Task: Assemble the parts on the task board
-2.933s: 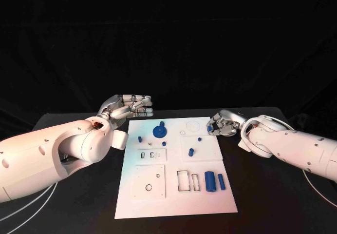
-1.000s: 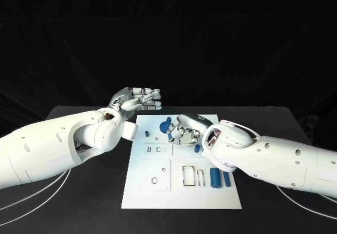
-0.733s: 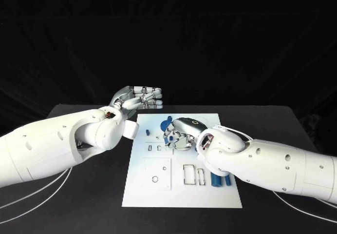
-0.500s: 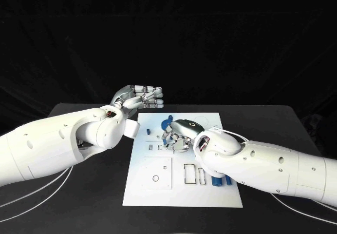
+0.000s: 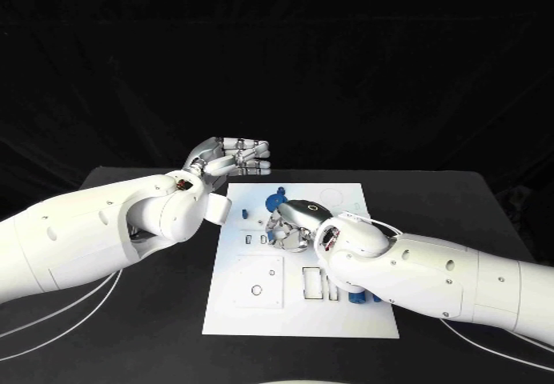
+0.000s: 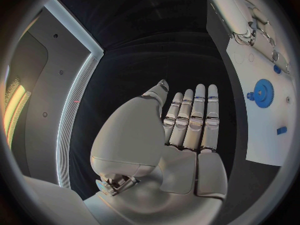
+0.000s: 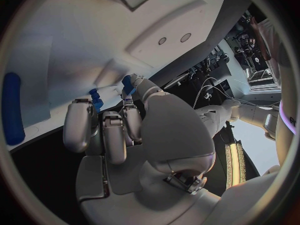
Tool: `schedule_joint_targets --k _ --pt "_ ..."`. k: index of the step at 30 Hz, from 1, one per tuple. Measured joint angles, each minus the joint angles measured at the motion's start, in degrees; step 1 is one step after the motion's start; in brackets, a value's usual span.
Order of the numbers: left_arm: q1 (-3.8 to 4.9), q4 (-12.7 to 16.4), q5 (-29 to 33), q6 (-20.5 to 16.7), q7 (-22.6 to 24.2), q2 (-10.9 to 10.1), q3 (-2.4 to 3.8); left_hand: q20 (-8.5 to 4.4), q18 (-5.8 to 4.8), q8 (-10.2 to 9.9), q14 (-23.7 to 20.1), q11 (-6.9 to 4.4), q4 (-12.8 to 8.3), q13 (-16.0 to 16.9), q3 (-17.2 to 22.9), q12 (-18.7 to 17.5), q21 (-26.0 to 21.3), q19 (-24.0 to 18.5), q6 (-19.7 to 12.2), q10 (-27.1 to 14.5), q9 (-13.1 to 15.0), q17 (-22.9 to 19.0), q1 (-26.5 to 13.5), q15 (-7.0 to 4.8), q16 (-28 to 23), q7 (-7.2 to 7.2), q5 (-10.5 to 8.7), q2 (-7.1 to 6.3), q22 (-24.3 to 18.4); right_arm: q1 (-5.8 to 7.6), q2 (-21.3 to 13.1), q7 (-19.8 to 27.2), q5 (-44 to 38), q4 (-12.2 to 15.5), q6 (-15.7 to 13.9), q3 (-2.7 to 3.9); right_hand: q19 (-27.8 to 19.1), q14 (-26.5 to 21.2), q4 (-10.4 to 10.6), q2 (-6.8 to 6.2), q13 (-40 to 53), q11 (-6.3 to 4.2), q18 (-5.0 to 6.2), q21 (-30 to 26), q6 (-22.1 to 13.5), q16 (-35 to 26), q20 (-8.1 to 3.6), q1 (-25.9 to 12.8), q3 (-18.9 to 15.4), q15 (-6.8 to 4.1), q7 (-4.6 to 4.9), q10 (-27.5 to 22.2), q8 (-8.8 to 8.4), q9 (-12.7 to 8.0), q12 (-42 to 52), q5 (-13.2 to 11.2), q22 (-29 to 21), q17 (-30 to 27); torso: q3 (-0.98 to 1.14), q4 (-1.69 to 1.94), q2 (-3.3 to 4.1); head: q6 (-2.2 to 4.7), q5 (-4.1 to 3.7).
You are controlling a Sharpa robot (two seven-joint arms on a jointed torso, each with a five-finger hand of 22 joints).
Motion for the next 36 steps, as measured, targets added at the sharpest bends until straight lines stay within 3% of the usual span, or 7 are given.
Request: schedule_joint_targets --k 19,36 --pt "0.00 -0.1 0.0 0.1 0.0 0.2 0.00 0.00 0.00 0.0 0.0 0.00 0.0 0.0 0.0 0.0 0.0 0.0 0.0 0.0 0.0 0.0 0.0 0.00 0.0 0.00 0.00 0.00 0.0 -0.25 1.3 0.1 0.1 -2.1 0.1 0.05 0.0 0.0 0.6 -0.43 0.0 0.00 0.00 0.0 -0.1 0.0 0.00 -1.4 -0.3 0.00 0.22 0.0 -0.02 0.7 0.0 -0.1 0.0 0.0 0.01 -0.02 -0.02 -0.29 0.19" --pt "0.00 -0.1 0.0 0.2 0.0 0.1 0.00 0.00 0.00 0.0 0.0 0.00 0.0 0.0 0.0 0.0 0.0 0.0 0.0 0.0 0.0 0.0 0.0 0.00 0.0 0.00 0.00 0.00 0.0 -0.37 1.3 0.1 0.2 -2.2 0.3 0.11 0.0 0.0 1.2 -1.33 -0.2 0.31 0.00 -1.0 -0.3 0.0 0.00 -2.7 -0.8 0.00 0.40 -0.3 -0.08 0.5 -0.5 -0.2 -0.2 0.0 0.00 -0.07 -0.04 -0.52 0.23"
